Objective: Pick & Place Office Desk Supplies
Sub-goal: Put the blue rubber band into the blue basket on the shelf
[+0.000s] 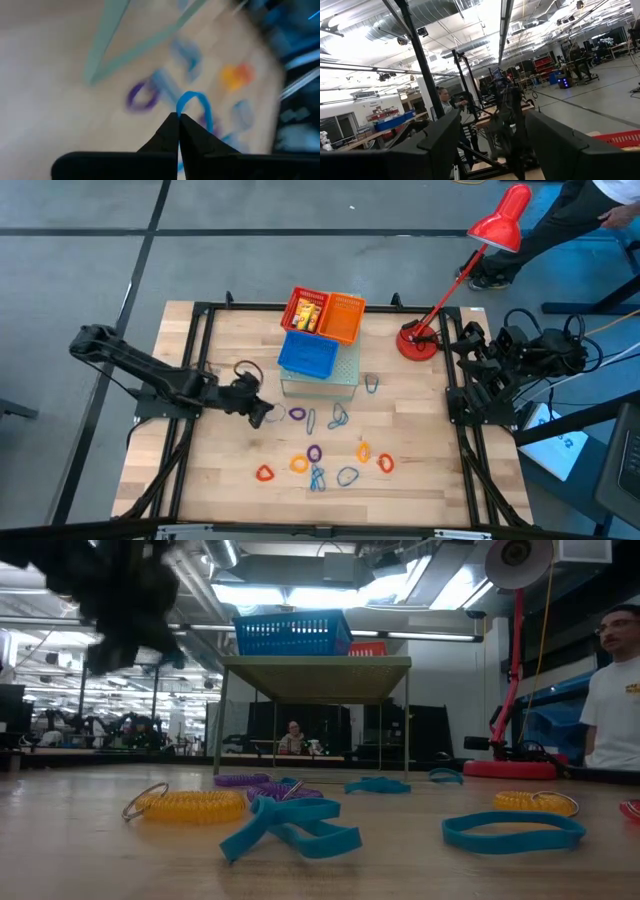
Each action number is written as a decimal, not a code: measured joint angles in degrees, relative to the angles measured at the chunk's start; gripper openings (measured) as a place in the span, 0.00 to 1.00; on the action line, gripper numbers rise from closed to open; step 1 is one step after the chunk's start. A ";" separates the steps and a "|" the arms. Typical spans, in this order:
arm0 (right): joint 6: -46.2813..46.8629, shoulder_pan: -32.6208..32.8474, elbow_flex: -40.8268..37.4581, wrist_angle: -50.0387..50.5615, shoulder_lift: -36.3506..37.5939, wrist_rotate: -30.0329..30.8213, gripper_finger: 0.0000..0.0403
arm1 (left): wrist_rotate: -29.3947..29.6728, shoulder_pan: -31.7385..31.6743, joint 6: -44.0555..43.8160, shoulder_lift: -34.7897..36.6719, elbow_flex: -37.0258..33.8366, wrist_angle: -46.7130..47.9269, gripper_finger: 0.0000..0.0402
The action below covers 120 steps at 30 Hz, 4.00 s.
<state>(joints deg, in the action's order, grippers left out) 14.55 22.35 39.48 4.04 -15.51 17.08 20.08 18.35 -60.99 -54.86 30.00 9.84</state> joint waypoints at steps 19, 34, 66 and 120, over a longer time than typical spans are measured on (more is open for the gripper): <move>-4.49 -0.01 0.00 0.00 0.61 0.00 0.57 | 9.92 -4.20 29.54 11.40 0.11 -34.07 0.00; -7.12 -0.01 0.02 11.49 10.14 2.51 0.57 | -3.46 -16.44 29.84 -0.65 1.67 -32.89 0.00; -2.77 -0.01 0.02 14.14 10.43 3.89 0.57 | -15.35 -30.38 33.27 -10.61 10.58 -22.90 0.11; 0.76 -0.02 0.02 14.29 10.41 4.95 0.57 | 1.63 20.71 17.41 -33.63 29.64 12.26 0.31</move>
<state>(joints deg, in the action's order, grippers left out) 15.31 22.33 39.51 18.32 -5.10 22.03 21.71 39.06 -43.57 -88.49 59.64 22.10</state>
